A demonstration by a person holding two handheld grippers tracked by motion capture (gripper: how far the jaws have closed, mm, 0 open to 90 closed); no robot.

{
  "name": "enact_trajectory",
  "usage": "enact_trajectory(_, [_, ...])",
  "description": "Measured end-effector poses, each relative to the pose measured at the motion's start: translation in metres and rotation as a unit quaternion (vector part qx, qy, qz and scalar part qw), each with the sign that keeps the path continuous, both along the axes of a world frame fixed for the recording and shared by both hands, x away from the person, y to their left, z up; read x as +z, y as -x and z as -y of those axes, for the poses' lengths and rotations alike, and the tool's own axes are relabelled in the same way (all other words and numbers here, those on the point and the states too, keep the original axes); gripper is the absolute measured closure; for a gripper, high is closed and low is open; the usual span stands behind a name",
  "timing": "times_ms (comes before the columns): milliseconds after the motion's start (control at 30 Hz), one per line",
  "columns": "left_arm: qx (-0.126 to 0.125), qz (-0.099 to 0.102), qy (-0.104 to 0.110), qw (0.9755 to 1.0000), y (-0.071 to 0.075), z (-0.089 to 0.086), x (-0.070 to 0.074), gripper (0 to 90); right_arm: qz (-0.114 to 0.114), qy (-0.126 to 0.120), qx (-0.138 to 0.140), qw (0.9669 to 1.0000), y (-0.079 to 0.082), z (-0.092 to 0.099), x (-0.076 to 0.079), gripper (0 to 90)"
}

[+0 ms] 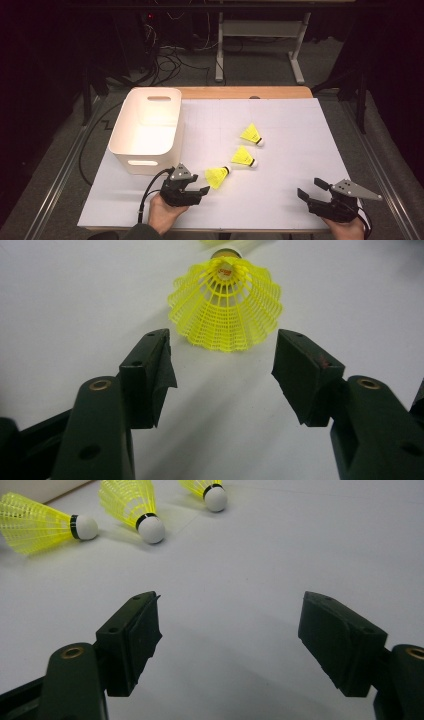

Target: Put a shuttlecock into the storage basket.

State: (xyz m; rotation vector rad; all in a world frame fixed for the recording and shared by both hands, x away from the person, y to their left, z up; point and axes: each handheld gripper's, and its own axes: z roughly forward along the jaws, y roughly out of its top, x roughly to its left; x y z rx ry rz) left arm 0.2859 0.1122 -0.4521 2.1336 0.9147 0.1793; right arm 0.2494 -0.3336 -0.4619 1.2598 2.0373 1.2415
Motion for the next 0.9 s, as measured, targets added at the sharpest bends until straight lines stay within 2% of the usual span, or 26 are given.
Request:
enact_trajectory(300, [-0.010, -0.005, -0.010, 0.9999, 0.001, 0.008, -0.001, 41.5, 0.000, 0.001, 0.001, 1.0000, 0.000, 0.000, 0.000, 25.0])
enact_trajectory(633, [-0.020, -0.008, -0.012, 0.9997, 0.001, 0.016, 0.001, 41.4, -0.001, 0.002, 0.001, 1.0000, 0.000, -0.001, 0.000, 25.0])
enact_trajectory(900, [-0.021, -0.016, -0.019, 0.9995, -0.003, 0.023, -0.001, 41.7, -0.001, 0.002, 0.001, 1.0000, 0.000, -0.001, 0.000, 25.1])
